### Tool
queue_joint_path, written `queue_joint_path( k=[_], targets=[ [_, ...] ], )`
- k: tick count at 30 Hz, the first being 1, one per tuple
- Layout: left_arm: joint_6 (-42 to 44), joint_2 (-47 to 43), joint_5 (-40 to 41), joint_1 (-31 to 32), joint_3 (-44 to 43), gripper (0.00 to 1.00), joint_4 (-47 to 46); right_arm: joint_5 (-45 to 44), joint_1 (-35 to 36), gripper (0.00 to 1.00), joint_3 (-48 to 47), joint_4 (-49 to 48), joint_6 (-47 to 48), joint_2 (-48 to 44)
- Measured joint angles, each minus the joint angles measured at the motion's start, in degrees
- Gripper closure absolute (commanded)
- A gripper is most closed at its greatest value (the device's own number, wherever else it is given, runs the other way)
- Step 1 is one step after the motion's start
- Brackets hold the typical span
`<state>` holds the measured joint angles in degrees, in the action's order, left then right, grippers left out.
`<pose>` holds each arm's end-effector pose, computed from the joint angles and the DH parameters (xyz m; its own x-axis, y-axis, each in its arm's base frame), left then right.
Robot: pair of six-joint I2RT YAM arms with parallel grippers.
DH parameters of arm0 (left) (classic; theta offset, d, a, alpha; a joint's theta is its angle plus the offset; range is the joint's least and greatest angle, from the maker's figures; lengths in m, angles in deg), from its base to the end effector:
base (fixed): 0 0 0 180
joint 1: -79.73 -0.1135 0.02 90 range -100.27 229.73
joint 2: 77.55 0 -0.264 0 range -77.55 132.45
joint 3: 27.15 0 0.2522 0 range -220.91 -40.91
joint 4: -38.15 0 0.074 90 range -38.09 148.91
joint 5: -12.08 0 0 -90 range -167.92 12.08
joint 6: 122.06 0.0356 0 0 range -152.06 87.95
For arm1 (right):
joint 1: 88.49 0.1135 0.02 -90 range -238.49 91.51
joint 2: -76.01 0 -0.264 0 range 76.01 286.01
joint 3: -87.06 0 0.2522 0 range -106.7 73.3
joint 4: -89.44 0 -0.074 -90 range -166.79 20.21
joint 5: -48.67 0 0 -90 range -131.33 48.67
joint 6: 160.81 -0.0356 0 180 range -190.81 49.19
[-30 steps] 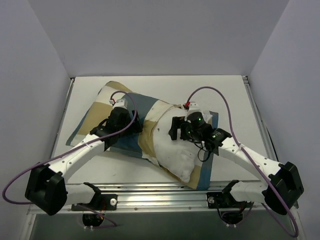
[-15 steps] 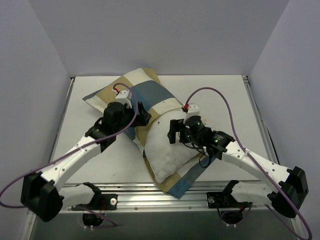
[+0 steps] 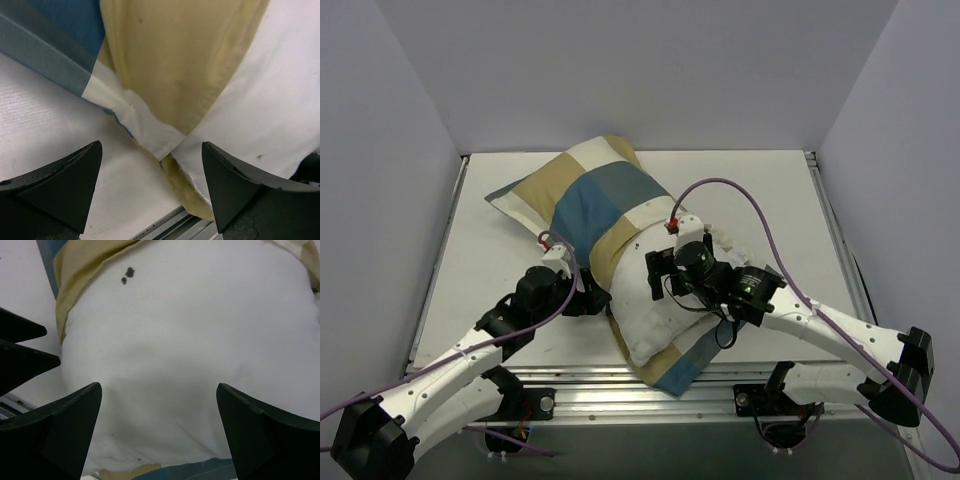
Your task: Remove the pillowcase from the pillow
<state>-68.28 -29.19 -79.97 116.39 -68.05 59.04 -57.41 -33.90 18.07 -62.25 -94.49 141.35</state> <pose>0.1525 -0.1151 0.2260 -0.6748 -0.2339 -0.7000 0.2767 0.7991 -0.5337 0.1586 0.2061 0.3243 -0.4774 -0.0054 -0.8787 -0.4865 0.8343 0.2592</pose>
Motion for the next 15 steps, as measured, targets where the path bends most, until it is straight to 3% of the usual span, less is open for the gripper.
queue_joint_path(
  k=[15],
  targets=[
    [-1.1, 8.6, -3.2, 0.4, 3.3, 0.42, -9.3, -9.2, 13.0, 0.00, -6.5, 1.3, 1.2, 11.3]
  ],
)
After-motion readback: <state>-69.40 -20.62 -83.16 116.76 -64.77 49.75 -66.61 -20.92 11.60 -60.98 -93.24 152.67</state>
